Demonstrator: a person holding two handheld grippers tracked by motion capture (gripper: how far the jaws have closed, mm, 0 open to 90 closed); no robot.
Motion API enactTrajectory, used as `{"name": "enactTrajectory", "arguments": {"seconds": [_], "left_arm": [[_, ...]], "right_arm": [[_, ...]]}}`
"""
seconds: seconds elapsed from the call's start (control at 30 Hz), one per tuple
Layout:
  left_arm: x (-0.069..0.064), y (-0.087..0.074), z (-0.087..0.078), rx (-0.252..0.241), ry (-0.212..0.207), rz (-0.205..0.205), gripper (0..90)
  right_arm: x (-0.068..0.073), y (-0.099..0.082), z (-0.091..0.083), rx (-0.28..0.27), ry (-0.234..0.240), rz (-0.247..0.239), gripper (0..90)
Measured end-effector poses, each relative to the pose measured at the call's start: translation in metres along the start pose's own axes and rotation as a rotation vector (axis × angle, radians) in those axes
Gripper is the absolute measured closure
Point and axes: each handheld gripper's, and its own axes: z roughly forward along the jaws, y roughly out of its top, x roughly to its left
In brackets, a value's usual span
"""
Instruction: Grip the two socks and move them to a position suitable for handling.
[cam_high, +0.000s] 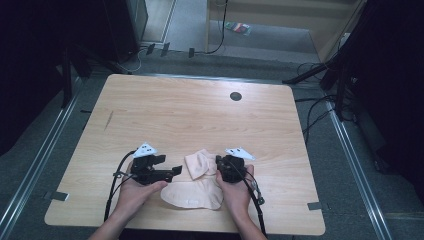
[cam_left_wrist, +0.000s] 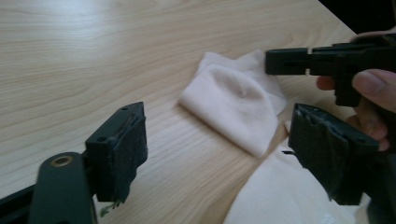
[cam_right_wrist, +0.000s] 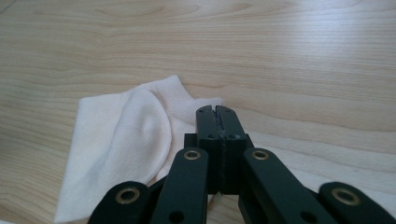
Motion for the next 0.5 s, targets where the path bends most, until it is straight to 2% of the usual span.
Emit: {"name": "enactTrajectory", "arguments": {"seconds": [0.1, 0.2, 0.33, 0.43, 0.5], "left_arm": [[-0.007, 0.002, 0.006, 0.015, -0.023, 0.024, 29.9], [-0.009, 0.004, 0.012, 0.009, -0.013, 0.021, 34.6], [-0.009, 0.007, 0.021, 0.001, -0.007, 0.01, 38.4], [-0.013, 0.01, 0.028, 0.021, -0.012, 0.01, 40.3], [-0.017, 0.013, 0.033, 0.038, -0.008, 0.027, 40.6]], "right_arm": [[0.006, -0.002, 0.003, -0.007, -0.005, -0.024, 90.0], [0.01, -0.002, 0.004, -0.011, -0.004, -0.033, 90.0], [0.015, -0.002, 0.005, -0.01, 0.006, -0.037, 90.0], [0.017, -0.001, 0.006, -0.01, 0.005, -0.041, 90.0], [0.018, -0.001, 0.007, -0.008, 0.002, -0.053, 90.0]]}}
